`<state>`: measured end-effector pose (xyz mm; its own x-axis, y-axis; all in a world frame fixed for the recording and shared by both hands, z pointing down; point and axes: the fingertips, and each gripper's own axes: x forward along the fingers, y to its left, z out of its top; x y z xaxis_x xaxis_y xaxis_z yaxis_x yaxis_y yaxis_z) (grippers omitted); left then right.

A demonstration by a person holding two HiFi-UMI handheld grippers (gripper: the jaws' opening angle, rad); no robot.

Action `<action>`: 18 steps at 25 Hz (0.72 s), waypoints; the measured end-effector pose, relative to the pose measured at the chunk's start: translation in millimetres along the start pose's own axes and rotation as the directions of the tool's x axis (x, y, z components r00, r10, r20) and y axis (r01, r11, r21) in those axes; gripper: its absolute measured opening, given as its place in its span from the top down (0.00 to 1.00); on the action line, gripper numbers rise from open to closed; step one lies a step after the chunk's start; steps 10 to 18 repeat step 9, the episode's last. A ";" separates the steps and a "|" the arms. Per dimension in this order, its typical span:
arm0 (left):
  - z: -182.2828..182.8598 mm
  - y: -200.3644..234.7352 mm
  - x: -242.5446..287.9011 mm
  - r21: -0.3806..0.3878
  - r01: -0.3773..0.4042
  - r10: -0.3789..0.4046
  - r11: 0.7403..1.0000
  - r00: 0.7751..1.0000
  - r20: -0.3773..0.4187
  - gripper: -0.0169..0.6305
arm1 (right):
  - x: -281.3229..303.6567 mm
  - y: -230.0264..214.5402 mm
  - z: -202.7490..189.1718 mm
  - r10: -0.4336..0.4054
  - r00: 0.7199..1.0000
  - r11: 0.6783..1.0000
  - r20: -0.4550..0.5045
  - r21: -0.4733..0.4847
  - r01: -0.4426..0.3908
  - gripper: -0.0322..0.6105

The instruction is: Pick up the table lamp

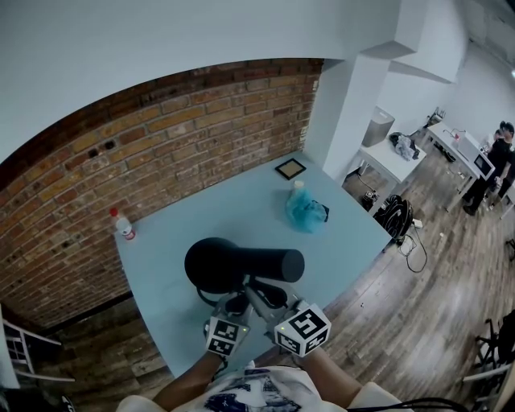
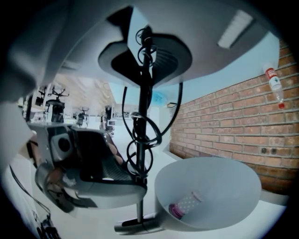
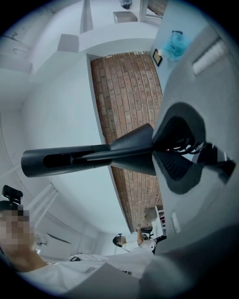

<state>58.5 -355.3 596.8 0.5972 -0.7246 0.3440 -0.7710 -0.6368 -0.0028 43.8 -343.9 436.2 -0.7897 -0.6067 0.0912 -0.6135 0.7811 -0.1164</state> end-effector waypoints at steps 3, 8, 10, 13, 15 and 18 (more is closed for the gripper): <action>-0.2 -0.8 0.8 0.001 0.004 -0.004 1.000 1.000 -0.002 0.87 | -0.4 -0.4 -0.2 0.002 1.000 1.000 0.002 -0.001 -0.002 0.88; -0.9 -0.7 2.9 -0.003 0.005 -0.005 1.000 1.000 -0.005 0.87 | 1.0 -2.5 -1.5 0.003 1.000 1.000 0.005 -0.002 -0.003 0.88; -1.1 -0.4 3.4 -0.002 0.004 -0.004 1.000 1.000 -0.005 0.87 | 1.4 -2.8 -1.6 0.004 1.000 1.000 0.006 -0.002 -0.004 0.88; -1.1 -0.4 3.4 -0.002 0.004 -0.004 1.000 1.000 -0.005 0.87 | 1.4 -2.8 -1.6 0.004 1.000 1.000 0.006 -0.002 -0.004 0.88; -1.1 -0.4 3.4 -0.002 0.004 -0.004 1.000 1.000 -0.005 0.87 | 1.4 -2.8 -1.6 0.004 1.000 1.000 0.006 -0.002 -0.004 0.88; -1.1 -0.4 3.4 -0.002 0.004 -0.004 1.000 1.000 -0.005 0.87 | 1.4 -2.8 -1.6 0.004 1.000 1.000 0.006 -0.002 -0.004 0.88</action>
